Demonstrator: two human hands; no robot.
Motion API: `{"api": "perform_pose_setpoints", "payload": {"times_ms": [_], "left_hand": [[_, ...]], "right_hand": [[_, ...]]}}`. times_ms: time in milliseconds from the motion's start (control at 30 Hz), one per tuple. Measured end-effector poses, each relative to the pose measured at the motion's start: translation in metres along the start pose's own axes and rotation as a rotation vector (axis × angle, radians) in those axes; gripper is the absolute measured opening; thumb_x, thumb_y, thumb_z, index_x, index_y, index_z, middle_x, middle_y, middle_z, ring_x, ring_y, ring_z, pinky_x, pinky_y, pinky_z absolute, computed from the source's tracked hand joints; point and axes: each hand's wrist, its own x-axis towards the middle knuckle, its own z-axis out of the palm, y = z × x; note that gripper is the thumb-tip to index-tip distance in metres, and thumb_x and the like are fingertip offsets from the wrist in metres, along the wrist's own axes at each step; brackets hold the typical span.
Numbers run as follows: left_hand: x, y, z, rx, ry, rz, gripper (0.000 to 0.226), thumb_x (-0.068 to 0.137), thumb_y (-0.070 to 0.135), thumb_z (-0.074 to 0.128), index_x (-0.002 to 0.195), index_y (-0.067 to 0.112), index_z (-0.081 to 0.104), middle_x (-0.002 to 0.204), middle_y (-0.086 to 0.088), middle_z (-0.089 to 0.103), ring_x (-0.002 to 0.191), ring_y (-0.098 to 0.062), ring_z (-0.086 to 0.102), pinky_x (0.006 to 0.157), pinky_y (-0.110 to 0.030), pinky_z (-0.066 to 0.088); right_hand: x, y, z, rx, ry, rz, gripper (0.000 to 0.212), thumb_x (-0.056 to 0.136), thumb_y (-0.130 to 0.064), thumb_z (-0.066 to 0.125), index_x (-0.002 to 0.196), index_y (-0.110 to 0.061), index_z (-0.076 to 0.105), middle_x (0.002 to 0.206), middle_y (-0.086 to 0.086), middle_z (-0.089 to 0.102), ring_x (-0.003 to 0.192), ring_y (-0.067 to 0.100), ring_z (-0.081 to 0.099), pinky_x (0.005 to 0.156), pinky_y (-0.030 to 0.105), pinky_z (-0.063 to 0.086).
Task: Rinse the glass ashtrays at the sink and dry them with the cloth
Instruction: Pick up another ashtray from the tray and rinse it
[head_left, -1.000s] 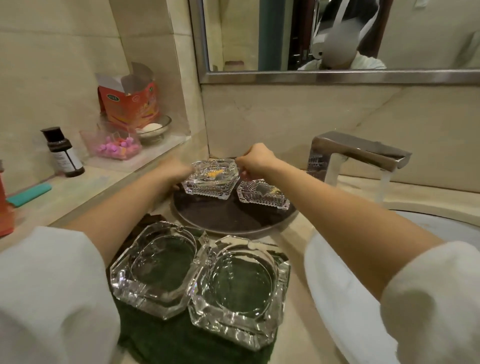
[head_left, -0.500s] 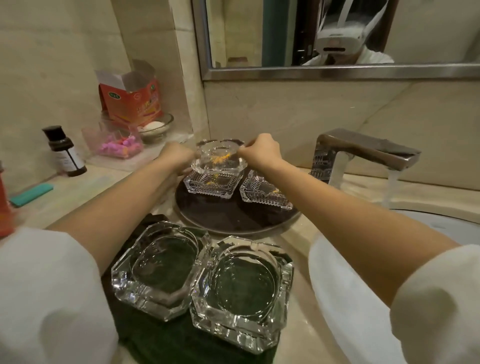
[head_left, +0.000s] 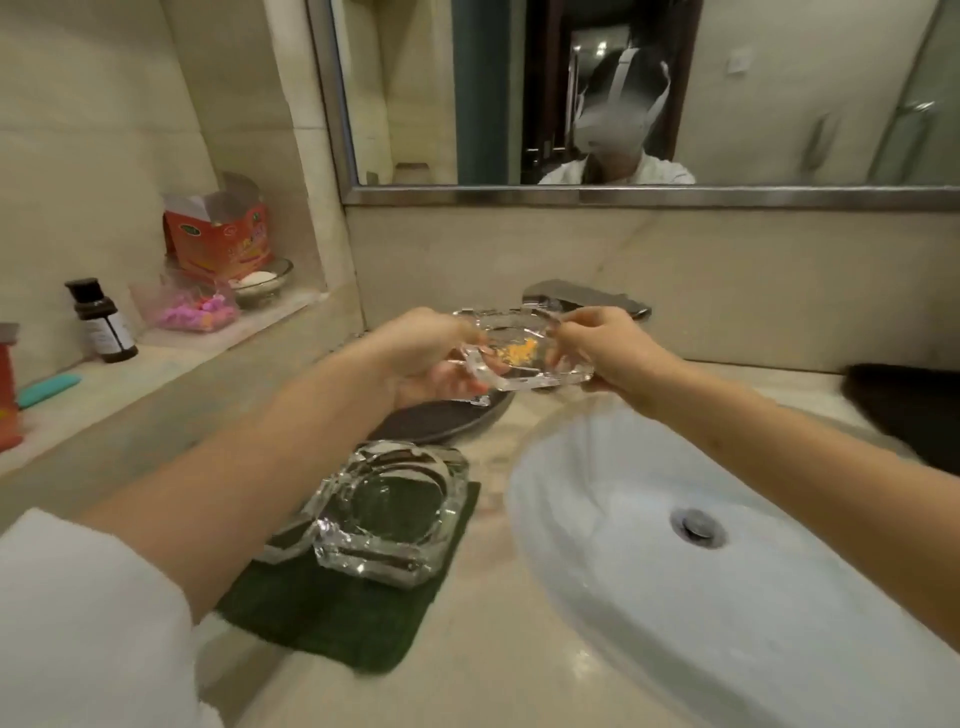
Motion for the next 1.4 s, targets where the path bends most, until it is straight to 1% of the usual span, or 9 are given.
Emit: {"api": "perform_pose_setpoints", "payload": {"times_ms": [200, 333, 700, 833, 933, 1033, 1167, 1300, 1400], "left_hand": [[0.0, -0.033, 0.085, -0.247, -0.013, -0.156, 0.017, 0.095, -0.001, 0.037, 0.094, 0.003, 0.053, 0.082, -0.011, 0.055, 0.07, -0.018, 0.054, 0.062, -0.029, 0.049], [0.019, -0.053, 0.116, -0.331, 0.006, -0.207, 0.021, 0.096, -0.001, 0.037, 0.086, 0.006, 0.053, 0.069, -0.006, 0.047, 0.05, -0.015, 0.052, 0.051, -0.026, 0.044], [0.081, -0.093, 0.13, -0.061, 0.024, -0.338, 0.013, 0.099, 0.016, 0.044, 0.093, 0.01, 0.054, 0.073, -0.005, 0.052, 0.053, -0.01, 0.046, 0.042, -0.019, 0.043], [0.085, -0.101, 0.129, -0.062, 0.031, -0.348, 0.023, 0.097, -0.001, 0.032, 0.09, 0.008, 0.051, 0.066, -0.007, 0.052, 0.047, -0.01, 0.041, 0.032, -0.014, 0.036], [0.092, -0.103, 0.128, -0.018, 0.036, -0.331, 0.026, 0.097, -0.003, 0.028, 0.081, 0.005, 0.047, 0.063, -0.008, 0.055, 0.043, -0.014, 0.051, 0.029, -0.015, 0.04], [0.093, -0.103, 0.127, 0.001, 0.018, -0.331, 0.025, 0.095, -0.006, 0.03, 0.077, -0.002, 0.047, 0.063, -0.012, 0.051, 0.05, -0.02, 0.052, 0.033, -0.02, 0.044], [0.09, -0.105, 0.128, 0.022, -0.035, -0.348, 0.029, 0.092, -0.004, 0.034, 0.072, 0.004, 0.053, 0.043, -0.004, 0.056, 0.033, -0.012, 0.053, 0.037, -0.019, 0.045], [0.089, -0.099, 0.125, 0.048, 0.026, -0.292, 0.024, 0.094, -0.002, 0.035, 0.079, 0.007, 0.051, 0.069, -0.008, 0.058, 0.058, -0.017, 0.056, 0.056, -0.03, 0.049], [0.092, -0.099, 0.123, 0.062, 0.046, -0.251, 0.023, 0.095, -0.002, 0.034, 0.079, 0.007, 0.049, 0.071, -0.01, 0.051, 0.061, -0.02, 0.05, 0.059, -0.032, 0.045]], "right_hand": [[-0.033, 0.033, -0.062, -0.068, 0.021, 0.081, 0.024, 0.095, -0.02, 0.049, 0.099, -0.002, 0.064, 0.074, 0.005, 0.057, 0.057, 0.013, 0.039, 0.047, 0.02, 0.032], [-0.04, 0.063, -0.077, -0.094, 0.019, 0.164, 0.016, 0.096, -0.018, 0.047, 0.09, -0.01, 0.06, 0.072, 0.002, 0.059, 0.057, 0.013, 0.042, 0.052, 0.022, 0.034], [-0.013, 0.111, -0.06, -0.007, -0.025, 0.43, 0.012, 0.094, -0.011, 0.047, 0.101, -0.001, 0.051, 0.084, 0.01, 0.055, 0.07, 0.019, 0.056, 0.059, 0.029, 0.05], [-0.01, 0.124, -0.053, -0.605, 0.109, 0.051, 0.039, 0.093, -0.007, 0.039, 0.132, -0.003, 0.042, 0.135, 0.014, 0.044, 0.117, 0.028, 0.045, 0.092, 0.034, 0.038], [-0.027, 0.124, -0.048, -0.731, 0.015, -0.227, 0.046, 0.088, -0.004, 0.035, 0.129, -0.015, 0.055, 0.133, 0.003, 0.056, 0.125, 0.019, 0.046, 0.116, 0.039, 0.013], [-0.04, 0.126, -0.042, -0.791, -0.223, -0.268, 0.059, 0.078, -0.021, 0.03, 0.134, -0.029, 0.048, 0.133, -0.005, 0.057, 0.124, 0.015, 0.048, 0.115, 0.041, -0.004], [-0.025, 0.124, -0.041, -0.822, -0.379, -0.192, 0.054, 0.082, -0.037, 0.029, 0.131, -0.027, 0.051, 0.135, -0.005, 0.052, 0.12, 0.02, 0.049, 0.115, 0.044, 0.011], [-0.019, 0.125, -0.045, -1.091, -0.351, -0.188, 0.054, 0.09, -0.056, 0.04, 0.128, -0.018, 0.046, 0.134, 0.0, 0.05, 0.125, 0.022, 0.044, 0.114, 0.043, 0.015], [-0.027, 0.123, -0.043, -1.204, -0.253, -0.246, 0.043, 0.096, -0.046, 0.038, 0.121, -0.015, 0.054, 0.115, 0.006, 0.063, 0.11, 0.027, 0.055, 0.116, 0.041, 0.014]]}}
